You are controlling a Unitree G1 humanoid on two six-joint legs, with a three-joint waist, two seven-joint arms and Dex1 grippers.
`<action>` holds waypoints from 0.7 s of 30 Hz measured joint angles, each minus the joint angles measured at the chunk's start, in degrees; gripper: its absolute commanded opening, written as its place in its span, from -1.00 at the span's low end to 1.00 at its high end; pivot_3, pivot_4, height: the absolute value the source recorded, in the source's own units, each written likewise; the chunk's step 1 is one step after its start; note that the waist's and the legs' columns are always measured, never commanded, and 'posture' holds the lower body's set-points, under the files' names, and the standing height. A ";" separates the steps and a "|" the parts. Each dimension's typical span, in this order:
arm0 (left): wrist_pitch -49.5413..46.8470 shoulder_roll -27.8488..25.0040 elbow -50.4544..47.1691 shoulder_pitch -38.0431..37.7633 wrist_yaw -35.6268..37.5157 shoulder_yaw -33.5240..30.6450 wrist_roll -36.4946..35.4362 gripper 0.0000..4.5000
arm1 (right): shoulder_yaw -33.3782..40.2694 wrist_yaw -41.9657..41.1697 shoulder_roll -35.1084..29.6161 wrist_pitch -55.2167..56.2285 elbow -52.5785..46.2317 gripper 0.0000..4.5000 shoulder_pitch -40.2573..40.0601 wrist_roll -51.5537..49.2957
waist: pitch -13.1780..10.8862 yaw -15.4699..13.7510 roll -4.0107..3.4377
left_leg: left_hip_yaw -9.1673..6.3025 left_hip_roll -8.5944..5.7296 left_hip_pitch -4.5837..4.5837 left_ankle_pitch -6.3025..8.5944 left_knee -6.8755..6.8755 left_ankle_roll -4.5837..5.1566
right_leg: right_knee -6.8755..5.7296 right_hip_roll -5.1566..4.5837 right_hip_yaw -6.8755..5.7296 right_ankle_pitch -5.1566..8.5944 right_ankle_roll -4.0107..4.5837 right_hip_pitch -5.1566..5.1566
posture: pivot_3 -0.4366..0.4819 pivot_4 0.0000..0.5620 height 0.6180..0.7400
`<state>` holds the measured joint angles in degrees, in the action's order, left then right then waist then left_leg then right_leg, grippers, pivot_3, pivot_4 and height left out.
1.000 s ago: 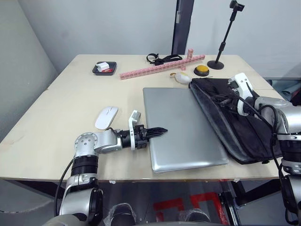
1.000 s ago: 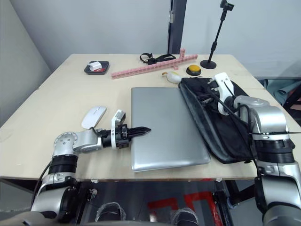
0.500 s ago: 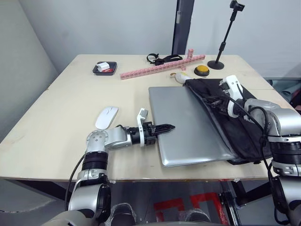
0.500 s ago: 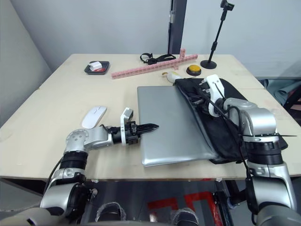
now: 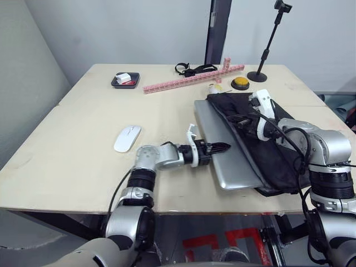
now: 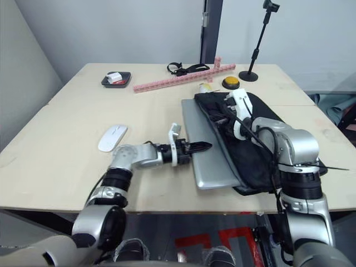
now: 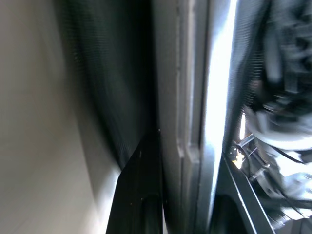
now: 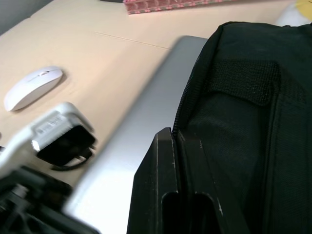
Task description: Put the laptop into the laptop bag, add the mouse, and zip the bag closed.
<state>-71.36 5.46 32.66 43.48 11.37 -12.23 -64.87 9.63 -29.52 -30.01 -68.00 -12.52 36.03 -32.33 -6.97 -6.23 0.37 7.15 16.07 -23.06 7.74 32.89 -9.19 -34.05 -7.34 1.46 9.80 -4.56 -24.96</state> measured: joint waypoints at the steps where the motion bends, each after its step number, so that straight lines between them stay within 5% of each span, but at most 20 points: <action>1: 0.64 0.11 1.45 0.74 1.21 0.00 1.25 -0.86 | 0.16 0.52 0.01 -0.25 -0.10 -0.99 -0.05 0.01 | 0.01 0.09 -0.02 | 0.01 0.00 0.00 0.00 0.01 0.00 | 0.00 0.00 0.00 -0.01 -0.02 0.00 | -0.05 -0.47 1.00; 8: 5.65 0.72 4.49 1.85 7.36 0.00 7.38 -0.86 | 0.43 1.63 0.55 -0.83 -1.50 -0.99 -0.09 -1.05 | -0.01 0.06 -0.15 | 0.02 0.00 0.02 -0.03 0.05 0.01 | 0.00 -0.02 0.06 0.02 0.03 0.01 | -0.05 -0.47 1.00; 10: 6.16 0.77 4.96 2.23 8.90 0.08 8.99 -0.38 | 0.46 1.90 0.55 -0.82 -1.50 -1.00 -0.11 -1.09 | 0.00 0.00 -0.16 | 0.02 0.00 0.01 -0.03 0.06 0.01 | 0.00 -0.02 0.06 0.02 0.03 0.01 | -0.05 -0.47 1.00; 15: 6.32 0.71 4.77 3.66 13.03 0.57 10.77 0.38 | 0.48 2.07 0.47 -0.63 -1.47 -1.00 -0.16 -1.08 | 0.01 -0.27 -0.18 | 0.02 0.00 0.02 -0.03 0.06 0.01 | 0.00 -0.02 0.06 0.03 0.05 0.03 | -0.05 -0.47 1.00; 21: 3.49 -1.08 2.03 2.90 14.50 2.02 12.89 0.38 | 0.59 1.80 -0.70 -0.12 -1.40 -1.00 -0.56 -1.09 | 0.00 -0.27 -0.19 | 0.02 0.00 0.03 -0.03 0.06 0.01 | -0.01 -0.02 0.06 0.04 0.05 0.03 | -0.05 -0.47 1.00</action>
<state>-67.87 4.37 34.69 46.38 25.87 -10.21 -51.98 10.21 -27.72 -30.71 -68.12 -13.92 35.47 -33.42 -6.97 -6.50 0.17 7.17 16.07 -23.04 7.70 32.96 -9.18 -34.07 -7.36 1.52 9.84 -4.50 -24.93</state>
